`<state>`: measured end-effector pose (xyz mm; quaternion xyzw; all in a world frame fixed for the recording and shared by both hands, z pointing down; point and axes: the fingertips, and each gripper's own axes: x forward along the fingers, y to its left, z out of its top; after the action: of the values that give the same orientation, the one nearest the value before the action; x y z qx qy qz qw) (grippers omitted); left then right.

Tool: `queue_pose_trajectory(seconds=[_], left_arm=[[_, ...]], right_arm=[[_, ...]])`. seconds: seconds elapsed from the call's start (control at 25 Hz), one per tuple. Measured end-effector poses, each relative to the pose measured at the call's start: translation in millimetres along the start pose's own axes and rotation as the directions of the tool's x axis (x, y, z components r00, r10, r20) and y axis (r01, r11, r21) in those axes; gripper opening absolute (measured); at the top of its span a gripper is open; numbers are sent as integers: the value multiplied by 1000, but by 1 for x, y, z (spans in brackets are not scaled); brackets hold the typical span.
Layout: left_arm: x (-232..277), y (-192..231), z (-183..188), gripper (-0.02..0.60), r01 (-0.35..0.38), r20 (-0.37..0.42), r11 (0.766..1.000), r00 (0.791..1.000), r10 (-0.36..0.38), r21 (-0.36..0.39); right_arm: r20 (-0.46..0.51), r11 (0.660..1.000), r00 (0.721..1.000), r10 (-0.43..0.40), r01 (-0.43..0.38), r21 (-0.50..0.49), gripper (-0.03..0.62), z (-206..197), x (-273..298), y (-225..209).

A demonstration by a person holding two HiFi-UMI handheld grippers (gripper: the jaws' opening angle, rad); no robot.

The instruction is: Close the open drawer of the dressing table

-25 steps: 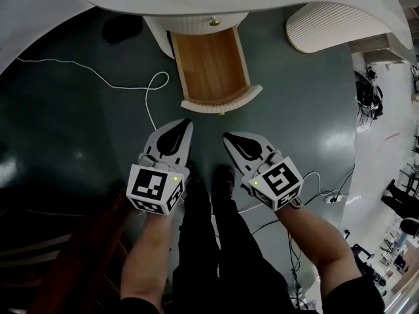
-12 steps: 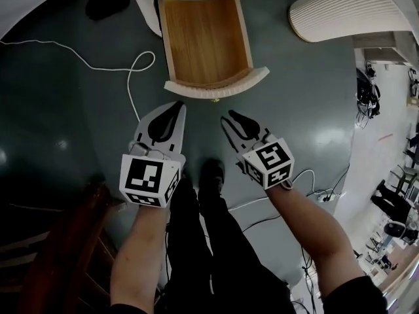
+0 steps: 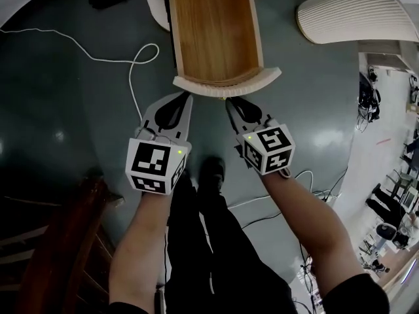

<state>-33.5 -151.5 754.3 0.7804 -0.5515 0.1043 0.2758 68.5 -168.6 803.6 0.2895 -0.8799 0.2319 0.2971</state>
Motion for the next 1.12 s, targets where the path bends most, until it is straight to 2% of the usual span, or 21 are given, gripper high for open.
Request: queue_pose_trajectory(seconds=[0.2,0.6,0.8,1.12], left_arm=[[-2,9,4,9,30,2,1000,1000,-30,-3],[-11,51,39,9,74,17,997,997,-74,-5],[-9,68,55,9,73,23,997,997,-73,12],[-5,85,63,9,56,34,998,998,-56,-2]], right_arm=[[-13,999,999,-47,48,11,14,6,6,-7],[-59,979,985,-159,165,120,7,38,31,-19],[-9,970,984,-179,178,165,6,60,44,-34],[18,982,985,-170,168,90,6,101,80,-52]])
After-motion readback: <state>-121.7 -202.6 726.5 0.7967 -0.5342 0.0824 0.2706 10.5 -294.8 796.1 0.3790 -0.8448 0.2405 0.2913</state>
